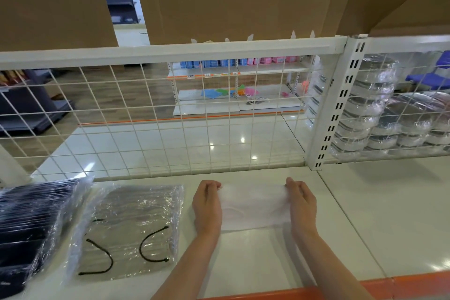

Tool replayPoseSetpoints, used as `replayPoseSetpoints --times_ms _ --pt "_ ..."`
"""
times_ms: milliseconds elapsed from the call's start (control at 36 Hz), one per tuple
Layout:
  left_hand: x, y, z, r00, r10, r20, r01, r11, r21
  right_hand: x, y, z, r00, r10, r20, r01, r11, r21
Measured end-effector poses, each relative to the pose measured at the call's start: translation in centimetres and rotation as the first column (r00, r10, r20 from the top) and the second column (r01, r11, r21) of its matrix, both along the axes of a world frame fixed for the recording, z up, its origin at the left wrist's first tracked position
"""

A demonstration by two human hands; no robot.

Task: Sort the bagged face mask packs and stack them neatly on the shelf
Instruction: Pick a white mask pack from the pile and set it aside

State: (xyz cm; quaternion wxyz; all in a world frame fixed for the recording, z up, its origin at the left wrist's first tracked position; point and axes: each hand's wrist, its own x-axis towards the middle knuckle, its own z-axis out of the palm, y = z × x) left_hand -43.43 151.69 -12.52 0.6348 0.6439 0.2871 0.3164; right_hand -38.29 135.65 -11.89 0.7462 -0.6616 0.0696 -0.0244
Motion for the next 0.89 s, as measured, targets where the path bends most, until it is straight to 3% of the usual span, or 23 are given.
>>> replayPoseSetpoints --times_ms 83,139,222,306,417,583,778,889 --pt "0.2 0.7 -0.5 0.999 -0.037 0.007 0.037 0.999 -0.021 0.0 -1.1 -0.1 0.969 0.246 0.026 -0.244 0.967 -0.073" --pt "0.1 1.3 -0.5 0.995 -0.097 0.01 0.097 0.992 -0.082 0.3 -2.4 -0.3 0.899 0.438 -0.023 -0.436 0.887 -0.155" --pt "-0.9 2.1 -0.1 0.949 -0.276 0.154 0.307 0.92 -0.245 0.9 -4.2 -1.0 0.817 0.57 -0.089 -0.576 0.793 -0.198" --pt "-2.4 3.1 -1.3 0.897 -0.441 0.006 0.44 0.894 -0.086 1.3 -5.1 -2.3 0.821 0.561 -0.106 -0.569 0.785 -0.247" --pt "-3.4 3.2 -3.4 0.842 -0.497 -0.211 0.51 0.86 0.01 1.0 -4.4 -3.0 0.882 0.462 -0.091 -0.468 0.837 -0.284" --pt "-3.1 3.2 -2.7 0.887 -0.434 -0.159 0.457 0.876 0.154 0.1 -3.1 -2.2 0.913 0.408 -0.006 -0.401 0.895 -0.195" --pt "-3.5 4.4 -2.7 0.866 -0.454 -0.21 0.479 0.874 0.082 0.4 -3.4 -2.1 0.908 0.419 -0.03 -0.417 0.89 -0.182" --pt "-3.4 4.2 -2.6 0.817 -0.497 -0.293 0.536 0.842 0.065 0.8 -3.0 -1.7 0.884 0.466 -0.045 -0.461 0.85 -0.256"
